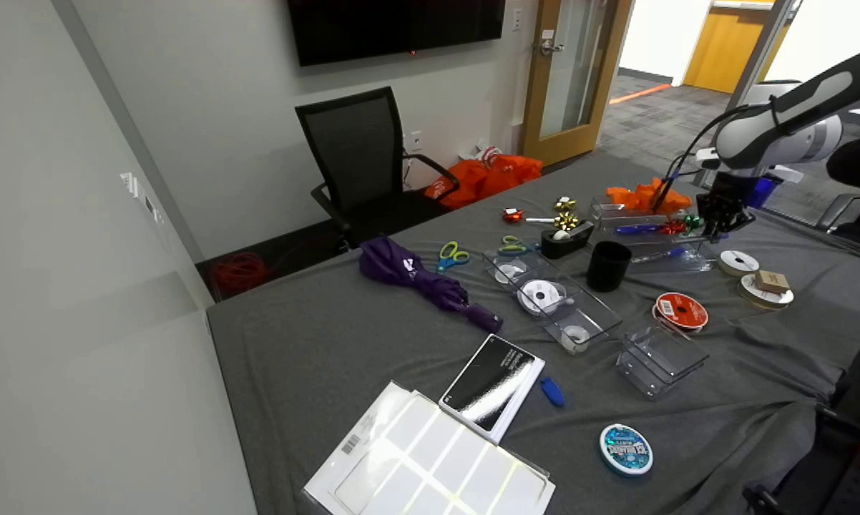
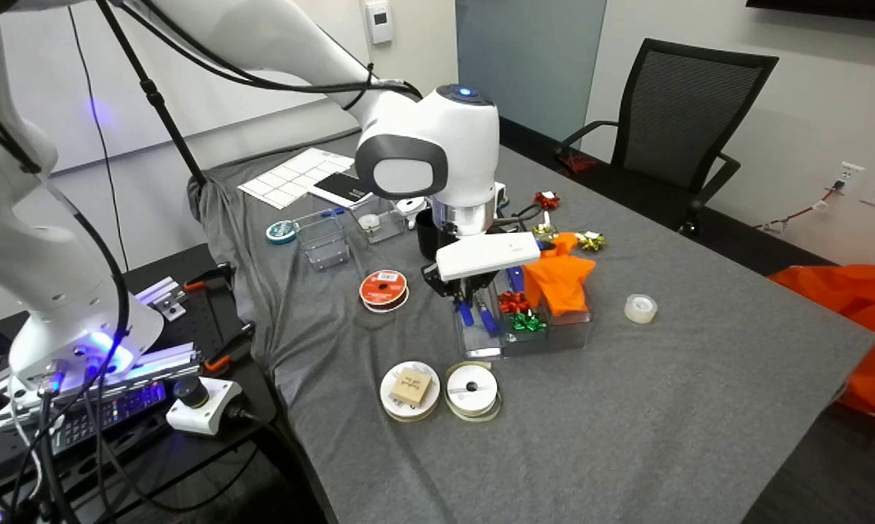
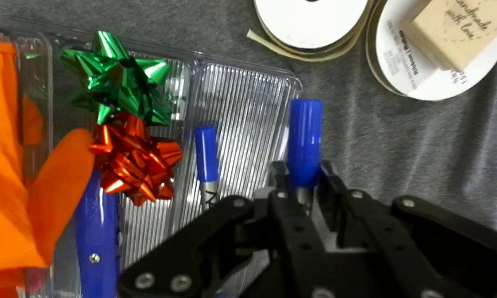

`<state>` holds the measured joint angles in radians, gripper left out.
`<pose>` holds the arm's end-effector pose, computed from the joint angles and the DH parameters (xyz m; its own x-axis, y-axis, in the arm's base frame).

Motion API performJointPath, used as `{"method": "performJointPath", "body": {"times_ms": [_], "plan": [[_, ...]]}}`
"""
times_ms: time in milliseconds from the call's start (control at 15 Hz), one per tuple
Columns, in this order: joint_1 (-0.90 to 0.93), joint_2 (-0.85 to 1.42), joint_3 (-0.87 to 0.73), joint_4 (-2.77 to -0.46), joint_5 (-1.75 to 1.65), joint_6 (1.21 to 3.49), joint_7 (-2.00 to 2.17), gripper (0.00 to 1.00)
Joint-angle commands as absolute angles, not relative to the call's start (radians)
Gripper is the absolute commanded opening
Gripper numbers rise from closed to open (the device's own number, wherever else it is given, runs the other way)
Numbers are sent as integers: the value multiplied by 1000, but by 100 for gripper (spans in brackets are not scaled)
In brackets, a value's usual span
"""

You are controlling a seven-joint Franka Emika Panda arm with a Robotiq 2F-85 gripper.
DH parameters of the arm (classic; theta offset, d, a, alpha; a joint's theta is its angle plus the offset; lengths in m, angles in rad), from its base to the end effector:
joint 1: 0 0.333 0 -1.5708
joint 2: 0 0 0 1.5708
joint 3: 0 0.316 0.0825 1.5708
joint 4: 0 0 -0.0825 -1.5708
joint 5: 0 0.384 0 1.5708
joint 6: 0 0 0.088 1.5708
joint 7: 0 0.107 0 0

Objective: Put a marker in the other container

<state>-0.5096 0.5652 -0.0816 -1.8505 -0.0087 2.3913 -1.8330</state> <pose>0.5339 -0.3549 0.2152 0.3045 0.9516 -0.0417 0.9514 -0.3060 -0.0352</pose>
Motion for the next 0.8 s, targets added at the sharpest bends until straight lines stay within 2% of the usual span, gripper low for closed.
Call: {"method": "performJointPath", "body": {"times_ms": [0, 333, 400, 467, 733], "plan": [[-525, 430, -60, -1987, 34, 2407, -1985, 5], [-474, 322, -58, -2110, 74, 2469, -2142, 5], [-463, 389, -87, -2023, 66, 2418, -2092, 5], [-453, 376, -88, -2036, 66, 2420, -2093, 20], [-447, 381, -99, -2033, 63, 2419, -2087, 20]]}}
